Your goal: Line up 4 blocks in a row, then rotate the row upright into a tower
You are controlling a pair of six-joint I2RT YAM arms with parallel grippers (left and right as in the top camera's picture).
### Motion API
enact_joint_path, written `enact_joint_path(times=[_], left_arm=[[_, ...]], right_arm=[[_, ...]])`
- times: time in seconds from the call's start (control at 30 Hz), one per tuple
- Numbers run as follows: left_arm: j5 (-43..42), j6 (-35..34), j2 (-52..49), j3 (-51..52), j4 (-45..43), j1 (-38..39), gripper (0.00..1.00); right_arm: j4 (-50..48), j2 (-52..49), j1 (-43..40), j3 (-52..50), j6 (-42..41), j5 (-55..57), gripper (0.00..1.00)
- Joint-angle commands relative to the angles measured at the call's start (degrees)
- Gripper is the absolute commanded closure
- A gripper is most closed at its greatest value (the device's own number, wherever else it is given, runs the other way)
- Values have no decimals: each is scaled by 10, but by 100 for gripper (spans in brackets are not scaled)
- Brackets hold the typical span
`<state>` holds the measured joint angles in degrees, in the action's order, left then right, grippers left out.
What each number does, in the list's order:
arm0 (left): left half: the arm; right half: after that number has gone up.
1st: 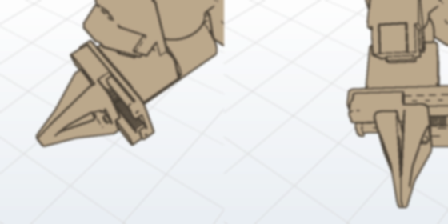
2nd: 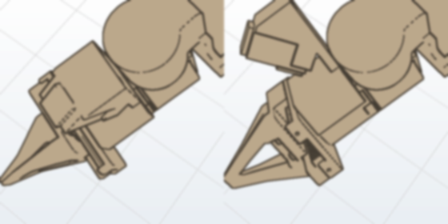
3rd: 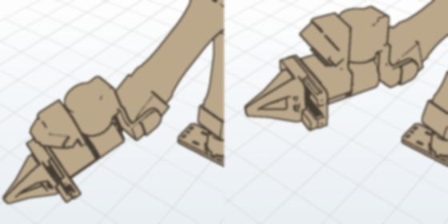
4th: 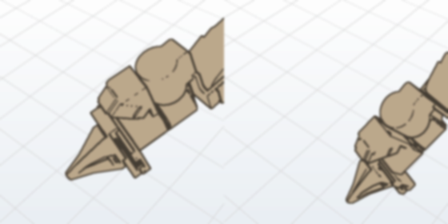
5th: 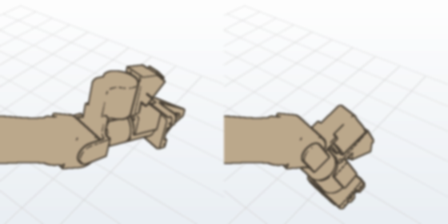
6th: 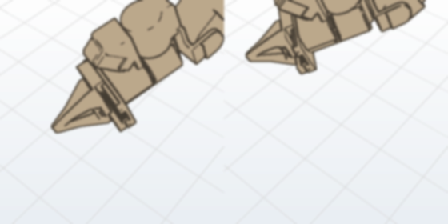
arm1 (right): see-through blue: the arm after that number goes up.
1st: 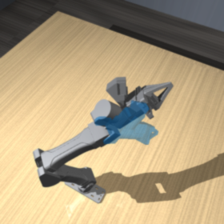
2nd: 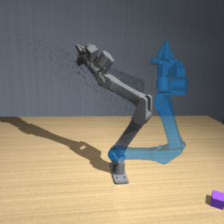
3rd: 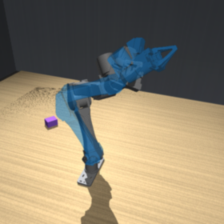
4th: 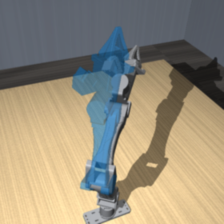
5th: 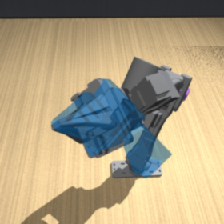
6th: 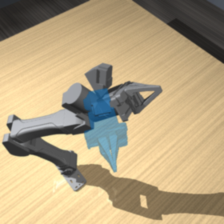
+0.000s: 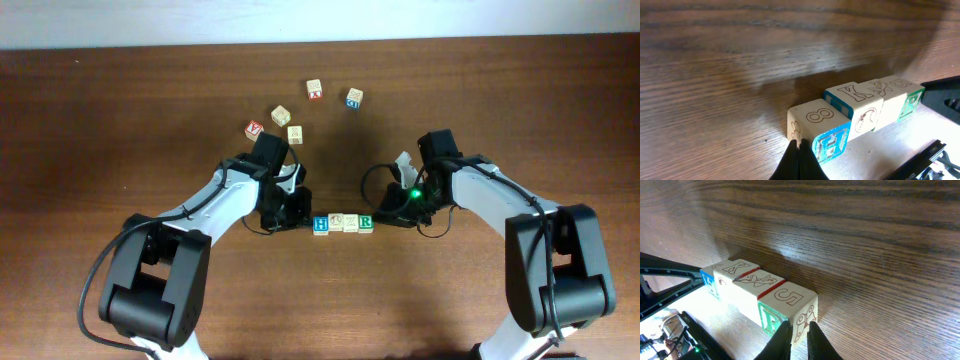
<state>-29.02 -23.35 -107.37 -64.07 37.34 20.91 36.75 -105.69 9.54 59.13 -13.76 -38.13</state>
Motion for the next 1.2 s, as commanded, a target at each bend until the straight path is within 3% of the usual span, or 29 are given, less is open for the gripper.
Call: enact_joint_path(times=[0.0,0.17,0.27,0.4,0.53,0.73,1.03,1.17], left_arm=[[-11,11,-4,-7,-12,3,100],[3,11,-4,-9,-29,-1,100],[43,11,-4,-20,-41,-43,100],[49,11,-4,-20,-80,-121,100],[49,7,-4,-20,-82,-128,100],[49,7,-4,-20,-82,-128,100],[49,7,-4,-20,-82,-127,100],[33,7,-4,-20,-65,-119,100]], right_arm=[[10,5,6,31,0,22,85],[105,6,17,153,30,58,85],[106,5,99,156,11,57,85],[91,5,224,155,-95,143,96],[80,-9,285,154,-205,213,96],[77,-54,291,153,-247,238,96],[50,-54,290,153,-246,253,96],[51,-12,268,174,-206,229,96]])
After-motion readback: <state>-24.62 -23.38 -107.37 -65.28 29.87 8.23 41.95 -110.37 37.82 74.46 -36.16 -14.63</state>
